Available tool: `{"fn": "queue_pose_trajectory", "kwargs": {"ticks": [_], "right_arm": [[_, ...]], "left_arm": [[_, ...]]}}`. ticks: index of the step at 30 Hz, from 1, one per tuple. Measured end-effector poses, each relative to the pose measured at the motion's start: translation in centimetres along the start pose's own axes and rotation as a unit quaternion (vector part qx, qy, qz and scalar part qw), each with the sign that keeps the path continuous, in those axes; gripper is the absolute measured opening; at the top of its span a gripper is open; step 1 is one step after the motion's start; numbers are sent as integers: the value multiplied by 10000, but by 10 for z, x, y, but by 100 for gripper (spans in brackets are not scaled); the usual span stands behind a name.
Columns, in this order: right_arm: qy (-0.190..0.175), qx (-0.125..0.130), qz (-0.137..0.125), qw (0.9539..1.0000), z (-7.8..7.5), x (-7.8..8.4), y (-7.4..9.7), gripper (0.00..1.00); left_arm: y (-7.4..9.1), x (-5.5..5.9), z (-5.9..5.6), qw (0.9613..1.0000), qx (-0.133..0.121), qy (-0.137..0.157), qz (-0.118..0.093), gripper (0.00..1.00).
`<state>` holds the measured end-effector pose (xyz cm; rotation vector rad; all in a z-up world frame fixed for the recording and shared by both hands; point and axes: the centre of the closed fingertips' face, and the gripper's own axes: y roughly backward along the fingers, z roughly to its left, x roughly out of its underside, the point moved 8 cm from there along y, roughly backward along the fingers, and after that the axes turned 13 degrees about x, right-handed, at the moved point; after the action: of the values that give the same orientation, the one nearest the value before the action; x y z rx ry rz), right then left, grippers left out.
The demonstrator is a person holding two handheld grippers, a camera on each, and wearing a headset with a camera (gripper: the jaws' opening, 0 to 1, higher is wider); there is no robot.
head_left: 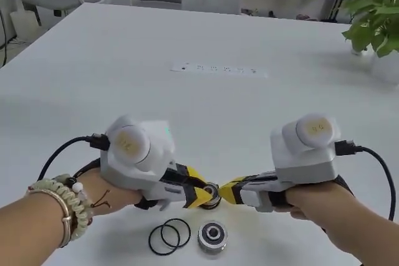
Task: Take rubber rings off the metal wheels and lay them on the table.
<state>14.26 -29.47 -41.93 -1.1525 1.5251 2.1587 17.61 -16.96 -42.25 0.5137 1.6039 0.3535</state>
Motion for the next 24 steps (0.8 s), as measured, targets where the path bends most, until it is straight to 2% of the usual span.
{"fn": "queue_pose_trajectory", "kwargs": {"ticks": [3,6,11,15,16,18,21,24], "right_arm": [[-118,-28,23,9999,0,1,0,0],[-514,-87,82,9986,0,2,0,0],[-855,-110,99,9962,-3,3,0,0],[-1222,-151,122,9923,-4,5,0,0],[-1431,-190,163,9894,-5,5,0,0],[-1619,-230,183,9864,-7,6,-1,0],[-1645,-234,200,9859,-6,6,0,0],[-1480,-245,187,9885,-5,6,1,0]], "left_arm": [[0,2,1,9999,18,96,-137,7],[0,3,0,9998,21,82,-188,7],[0,4,0,9996,12,49,-264,8],[0,5,1,9996,20,3,-296,8],[0,5,0,9995,17,-17,-319,8],[0,6,0,9993,1,-44,-370,8],[0,6,0,9991,-1,-47,-423,7],[0,8,0,9985,3,-3,-542,8]]}}
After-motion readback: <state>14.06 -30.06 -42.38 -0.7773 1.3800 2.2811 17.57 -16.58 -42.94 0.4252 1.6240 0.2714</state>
